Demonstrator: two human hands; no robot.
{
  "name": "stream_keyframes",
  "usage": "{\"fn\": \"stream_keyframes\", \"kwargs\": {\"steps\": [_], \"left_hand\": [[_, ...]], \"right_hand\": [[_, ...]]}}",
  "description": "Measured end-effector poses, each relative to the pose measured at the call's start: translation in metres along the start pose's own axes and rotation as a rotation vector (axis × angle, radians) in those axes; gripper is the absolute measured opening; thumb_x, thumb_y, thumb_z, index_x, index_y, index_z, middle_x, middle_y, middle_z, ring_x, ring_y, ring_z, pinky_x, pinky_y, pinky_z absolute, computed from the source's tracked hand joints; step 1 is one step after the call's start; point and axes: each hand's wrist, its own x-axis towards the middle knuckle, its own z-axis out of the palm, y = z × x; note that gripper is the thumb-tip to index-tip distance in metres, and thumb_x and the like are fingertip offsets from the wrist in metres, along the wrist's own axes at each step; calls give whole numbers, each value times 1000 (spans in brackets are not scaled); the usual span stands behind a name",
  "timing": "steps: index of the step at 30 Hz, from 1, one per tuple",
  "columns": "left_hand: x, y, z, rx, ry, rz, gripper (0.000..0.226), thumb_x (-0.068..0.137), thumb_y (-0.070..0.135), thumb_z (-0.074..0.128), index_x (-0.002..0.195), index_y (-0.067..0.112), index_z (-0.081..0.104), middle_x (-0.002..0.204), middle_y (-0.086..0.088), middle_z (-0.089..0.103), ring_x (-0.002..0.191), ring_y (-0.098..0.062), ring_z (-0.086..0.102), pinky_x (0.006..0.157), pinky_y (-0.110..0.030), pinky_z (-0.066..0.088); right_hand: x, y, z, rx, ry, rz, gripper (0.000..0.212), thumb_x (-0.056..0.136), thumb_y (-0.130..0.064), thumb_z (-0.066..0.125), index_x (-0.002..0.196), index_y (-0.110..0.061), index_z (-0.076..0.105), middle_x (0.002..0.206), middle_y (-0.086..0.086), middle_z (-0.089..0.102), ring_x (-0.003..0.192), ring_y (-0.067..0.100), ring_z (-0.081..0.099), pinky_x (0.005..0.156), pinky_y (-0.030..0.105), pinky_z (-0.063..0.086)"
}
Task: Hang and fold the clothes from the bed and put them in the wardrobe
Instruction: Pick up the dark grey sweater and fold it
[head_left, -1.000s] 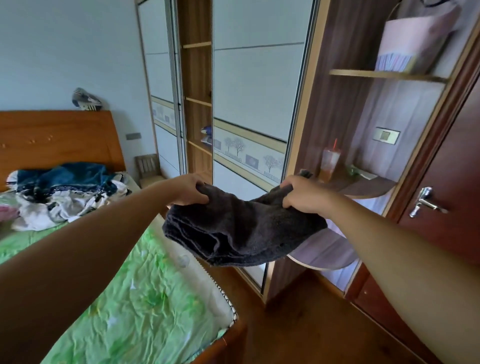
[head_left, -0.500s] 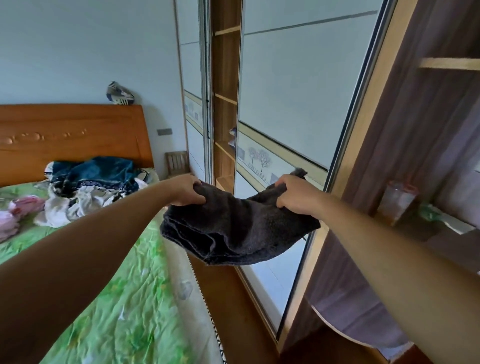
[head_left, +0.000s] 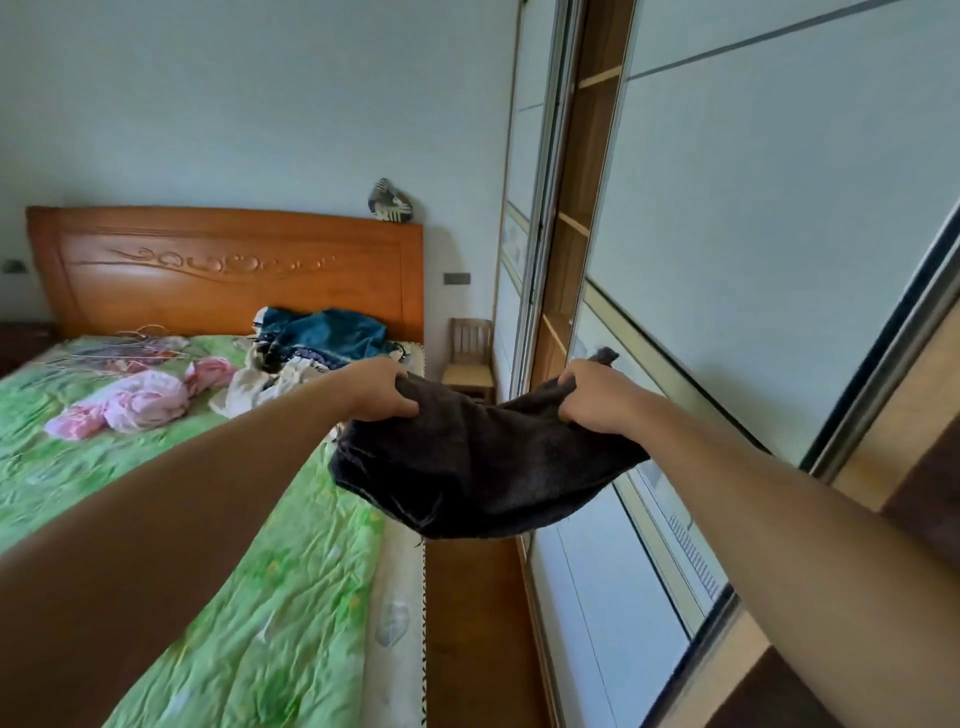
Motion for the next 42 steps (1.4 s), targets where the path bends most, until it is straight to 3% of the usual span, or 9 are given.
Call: {"fn": "stream_keyframes", "kwargs": {"steps": [9, 13, 16, 24, 28, 34, 38, 40, 42], "left_hand": [[85, -9, -21, 60, 34, -113, 49, 86, 41, 71, 125, 14, 62, 118, -6, 64, 104, -25, 61, 90, -34, 49], [169, -21, -31, 66, 22, -119, 48, 85, 43, 70, 123, 14, 64, 115, -4, 66, 102, -23, 61, 90, -33, 48], [245, -33, -45, 54, 7, -111, 45, 83, 44, 69, 118, 15, 65, 110, -3, 66, 98, -23, 62, 90, -36, 51], [426, -40, -96, 96, 16, -88, 38, 84, 41, 69, 113, 15, 65, 104, -5, 66, 92, -25, 63, 70, -31, 49], [487, -27, -110, 112, 25, -50, 37, 85, 39, 68, 113, 13, 66, 109, -8, 68, 97, -27, 63, 84, -35, 51], [550, -19, -125, 115, 38, -6, 38, 86, 43, 67, 115, 17, 64, 103, -2, 65, 92, -22, 61, 78, -34, 48], [606, -18, -141, 88, 41, 13, 42, 86, 43, 68, 117, 16, 63, 110, -6, 64, 98, -26, 61, 88, -38, 52], [640, -18, -149, 95, 41, 31, 45, 86, 44, 68, 121, 16, 63, 113, -5, 64, 101, -27, 60, 89, -37, 50], [680, -17, -157, 99, 45, 64, 47, 87, 45, 68, 124, 17, 62, 117, -6, 63, 103, -26, 59, 91, -37, 49]], "right_hand": [[115, -9, -9, -49, -19, -103, 30, 91, -20, 59, 120, -13, 58, 104, 10, 58, 92, 25, 57, 82, 40, 50], [197, -12, -20, -98, -15, -138, 28, 92, -20, 59, 117, -9, 61, 97, 10, 61, 86, 23, 59, 67, 33, 45], [270, -17, -31, -127, 1, -141, 32, 93, -22, 59, 122, -9, 59, 100, 9, 61, 90, 24, 59, 67, 33, 45], [436, -31, -74, -117, 47, -104, 40, 90, -22, 61, 128, -11, 54, 105, 9, 61, 88, 22, 58, 59, 31, 38], [485, -21, -88, -125, 139, -90, 35, 91, -25, 57, 125, -15, 54, 96, 5, 60, 83, 21, 57, 60, 32, 39], [541, -14, -108, -166, 233, -63, 29, 92, -29, 54, 118, -17, 55, 89, 4, 58, 78, 21, 57, 59, 34, 42], [590, -17, -124, -198, 281, -47, 28, 93, -28, 55, 117, -14, 58, 85, 3, 55, 72, 18, 53, 52, 31, 35], [621, -17, -132, -212, 290, -32, 29, 93, -28, 55, 117, -13, 60, 87, 4, 57, 76, 20, 56, 55, 31, 40], [655, -15, -140, -195, 297, -6, 30, 92, -28, 55, 118, -14, 62, 99, 8, 63, 88, 26, 61, 72, 36, 52]]}}
